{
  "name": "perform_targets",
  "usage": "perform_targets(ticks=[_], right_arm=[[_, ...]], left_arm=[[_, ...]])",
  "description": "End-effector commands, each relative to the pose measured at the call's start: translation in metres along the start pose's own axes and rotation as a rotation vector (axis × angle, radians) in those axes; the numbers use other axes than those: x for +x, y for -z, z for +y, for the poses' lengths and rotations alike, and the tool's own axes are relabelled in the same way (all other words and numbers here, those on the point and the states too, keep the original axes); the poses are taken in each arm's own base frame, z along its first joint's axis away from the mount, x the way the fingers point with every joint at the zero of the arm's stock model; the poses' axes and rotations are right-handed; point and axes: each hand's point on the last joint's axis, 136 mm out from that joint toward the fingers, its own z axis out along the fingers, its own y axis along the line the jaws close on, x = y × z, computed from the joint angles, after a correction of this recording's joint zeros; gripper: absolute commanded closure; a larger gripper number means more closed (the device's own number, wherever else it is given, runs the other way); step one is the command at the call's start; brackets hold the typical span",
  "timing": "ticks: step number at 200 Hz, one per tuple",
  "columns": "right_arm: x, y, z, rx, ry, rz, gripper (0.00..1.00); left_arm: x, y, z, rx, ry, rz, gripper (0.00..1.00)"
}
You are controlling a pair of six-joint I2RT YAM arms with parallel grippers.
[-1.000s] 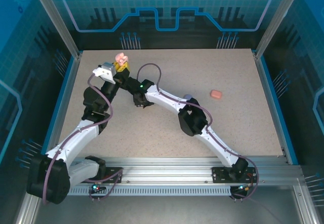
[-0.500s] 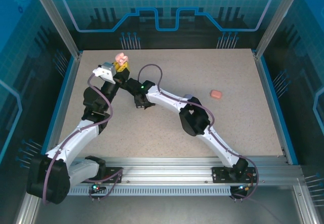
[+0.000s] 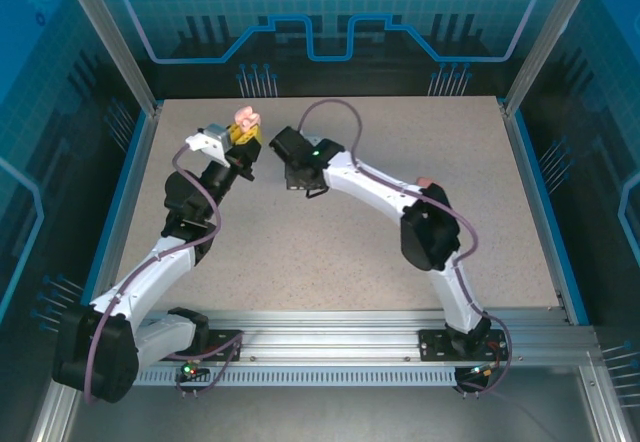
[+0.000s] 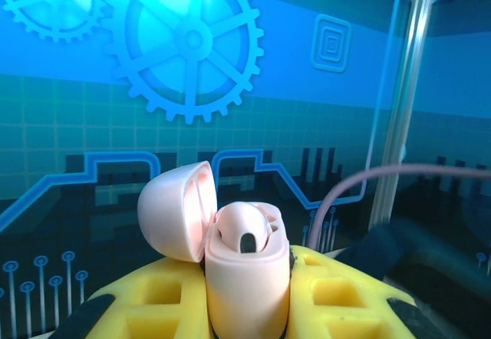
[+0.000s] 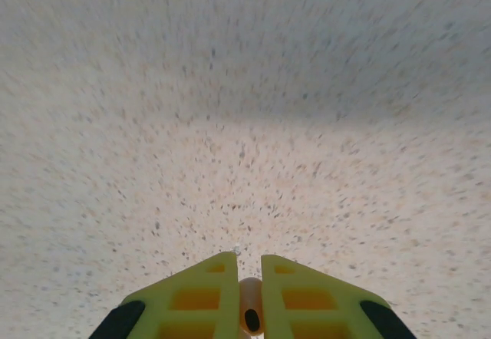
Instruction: Insert wireless bluetooth earbuds into charging case
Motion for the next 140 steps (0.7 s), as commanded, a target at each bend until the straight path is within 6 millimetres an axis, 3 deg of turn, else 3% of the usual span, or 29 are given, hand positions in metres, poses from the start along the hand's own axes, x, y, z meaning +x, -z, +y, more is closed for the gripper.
perform_targets(ticks=[1, 75, 104, 140], right_arm=[[-0.033, 0.035, -0.011, -0.041, -0.041, -0.113, 0.89], [-0.096, 0.168, -0.036, -0.330, -0.127, -0.391, 0.88], [-0.108, 0.216, -0.041, -0.474, -0.148, -0.511, 0.88], [-0.110, 0.257, -0.042, -0.616, -0.144, -0.622, 0.87]], left_arm=[[-0.011, 0.000, -0.014, 0.093, 0.009, -0.045, 1.00], [-0.001, -0.006, -0.047, 0.272, 0.088, -0.008, 1.00], [0.005, -0.007, -0.073, 0.359, 0.092, 0.028, 1.00], [0.008, -0.009, -0.103, 0.450, 0.099, 0.043, 1.00]])
